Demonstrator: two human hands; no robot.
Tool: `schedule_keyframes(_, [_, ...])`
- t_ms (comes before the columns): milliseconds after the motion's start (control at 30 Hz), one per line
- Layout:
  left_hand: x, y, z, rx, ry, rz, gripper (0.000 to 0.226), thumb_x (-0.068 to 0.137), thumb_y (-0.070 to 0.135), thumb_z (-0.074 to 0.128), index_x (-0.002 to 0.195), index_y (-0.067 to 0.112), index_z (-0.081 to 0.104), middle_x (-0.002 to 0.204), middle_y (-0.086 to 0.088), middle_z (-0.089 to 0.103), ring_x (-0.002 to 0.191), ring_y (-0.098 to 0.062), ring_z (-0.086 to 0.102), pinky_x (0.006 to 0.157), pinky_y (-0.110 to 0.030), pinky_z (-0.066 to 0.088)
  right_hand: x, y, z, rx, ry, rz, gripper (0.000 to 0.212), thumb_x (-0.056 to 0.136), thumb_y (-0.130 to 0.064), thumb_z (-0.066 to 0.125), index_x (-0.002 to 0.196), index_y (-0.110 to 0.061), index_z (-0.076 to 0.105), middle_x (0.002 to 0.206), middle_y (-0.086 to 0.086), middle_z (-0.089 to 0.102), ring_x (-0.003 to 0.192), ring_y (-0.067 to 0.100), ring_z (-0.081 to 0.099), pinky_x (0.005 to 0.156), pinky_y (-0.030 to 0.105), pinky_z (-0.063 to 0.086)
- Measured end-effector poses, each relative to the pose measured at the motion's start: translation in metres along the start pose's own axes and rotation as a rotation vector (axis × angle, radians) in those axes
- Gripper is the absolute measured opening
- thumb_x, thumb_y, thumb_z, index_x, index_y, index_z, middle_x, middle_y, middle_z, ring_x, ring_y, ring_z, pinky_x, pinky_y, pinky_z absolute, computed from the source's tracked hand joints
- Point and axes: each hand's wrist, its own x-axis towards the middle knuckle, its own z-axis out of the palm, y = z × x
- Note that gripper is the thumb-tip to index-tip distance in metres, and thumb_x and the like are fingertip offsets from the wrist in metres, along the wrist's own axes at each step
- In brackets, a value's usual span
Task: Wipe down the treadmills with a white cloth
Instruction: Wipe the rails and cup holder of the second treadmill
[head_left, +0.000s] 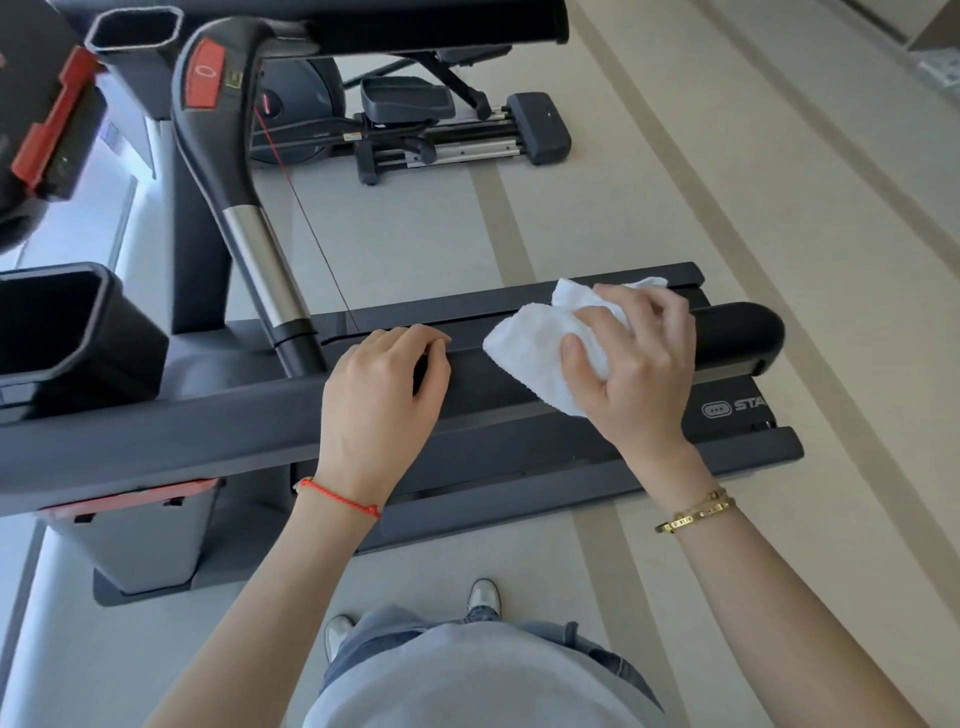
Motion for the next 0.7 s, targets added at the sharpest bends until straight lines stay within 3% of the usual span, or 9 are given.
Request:
schedule_keyframes(433, [0.012,0.043,0.033,-0.018,-0.034,0.006,0.018,0.096,0.015,0.054,0.095,0.018,0.071,0.082,0.006,0.070,0.074,-0.017,0.063,0.062,-0.034,0.051,0.000,0.089,-0.016,-0.018,-0.009,0.068,0.037,0.096,-0.041,0.048,0.086,-0.013,0.069,0.107,0.003,0.066,0.100,0.032,0.049,0.084,0.045,0.044])
schedule_keyframes(700, [0.014,0.052,0.041,0.011,-0.005,0.008,0.018,0.094,0.015,0.055,0.089,0.019,0.071,0.077,0.008,0.069,0.073,-0.017,0.060,0.058,-0.034,0.048,0.002,0.087,-0.021,0.009,-0.005,0.141,0.040,0.097,-0.042,0.045,0.083,-0.013,0.069,0.107,0.001,0.066,0.100,0.032,0.049,0.086,0.044,0.043])
